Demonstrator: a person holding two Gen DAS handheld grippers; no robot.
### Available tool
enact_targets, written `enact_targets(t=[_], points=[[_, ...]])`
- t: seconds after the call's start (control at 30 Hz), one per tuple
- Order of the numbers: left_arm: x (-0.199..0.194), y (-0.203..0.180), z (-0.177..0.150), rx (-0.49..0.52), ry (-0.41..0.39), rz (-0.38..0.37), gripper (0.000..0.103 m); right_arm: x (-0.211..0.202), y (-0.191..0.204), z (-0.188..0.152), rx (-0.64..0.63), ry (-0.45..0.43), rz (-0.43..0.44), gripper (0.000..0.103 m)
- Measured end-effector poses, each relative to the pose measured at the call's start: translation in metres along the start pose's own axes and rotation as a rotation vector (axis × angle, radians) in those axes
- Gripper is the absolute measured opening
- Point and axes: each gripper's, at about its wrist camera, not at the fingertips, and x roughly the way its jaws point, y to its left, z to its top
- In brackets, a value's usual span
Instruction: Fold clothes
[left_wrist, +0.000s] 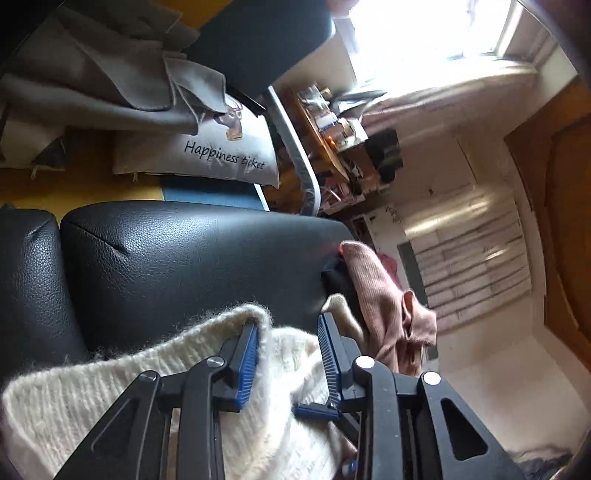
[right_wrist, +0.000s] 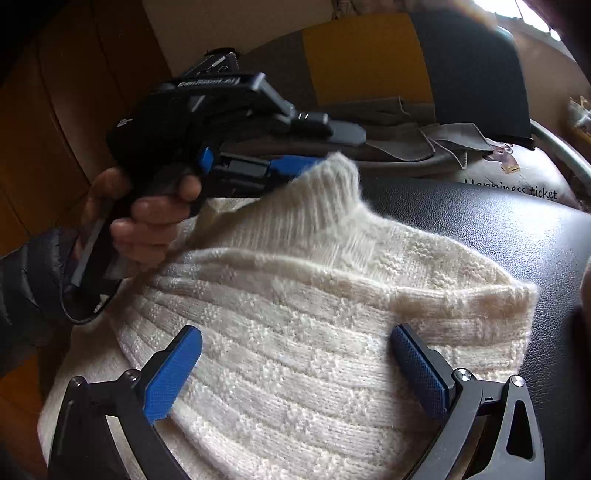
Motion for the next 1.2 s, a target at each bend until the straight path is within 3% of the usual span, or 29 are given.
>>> enact_targets(t=[0.1,0.13,0.27,0.37,0.5,0.53,0.6,0.7,0.77,1.0,1.2], points=[[0.003,0.02,-0.004,-0.068,0.003,0.102,0.028,0.0,-0.001,0.0,0.008,-0.005,-0.002,0.103],[-0.003,0.023,-0.005,-0.093,-0.025,0.101,0.026,0.0,0.0,0.0,0.008,-0.004,-0.004,0.103],[-0.054,0.018,-0.019,-0.129,-0.19,0.088,0.034,0.0,0.0,0.0,0.007,-0.002,-0.006,0.103],[-0.099,0.014,-0.049,-0.128,-0.317,0.09,0.036,0.0,-0.003,0.0,0.018,0.0,0.004,0.103],[-0.146,0.021,-0.119,-0.128,-0.418,0.226,0.036,0.0,-0.007,0.009,0.054,0.017,0.027,0.103],[-0.152,0.024,-0.135,-0.134,-0.427,0.261,0.036,-0.001,-0.006,0.015,0.08,0.022,0.059,0.103],[-0.156,0.032,-0.159,-0.136,-0.432,0.319,0.036,0.003,-0.007,0.035,0.171,0.019,0.22,0.103],[-0.156,0.034,-0.177,-0.071,-0.447,0.344,0.034,0.026,-0.001,0.075,0.259,0.024,0.408,0.103],[-0.154,0.035,-0.182,-0.028,-0.457,0.369,0.03,0.052,0.004,0.094,0.278,0.07,0.431,0.103],[-0.158,0.05,-0.182,-0.072,-0.482,0.317,0.022,0.152,0.012,0.137,0.351,0.33,0.46,0.103],[-0.156,0.052,-0.181,-0.075,-0.493,0.3,0.021,0.176,0.039,0.144,0.352,0.376,0.689,0.103]])
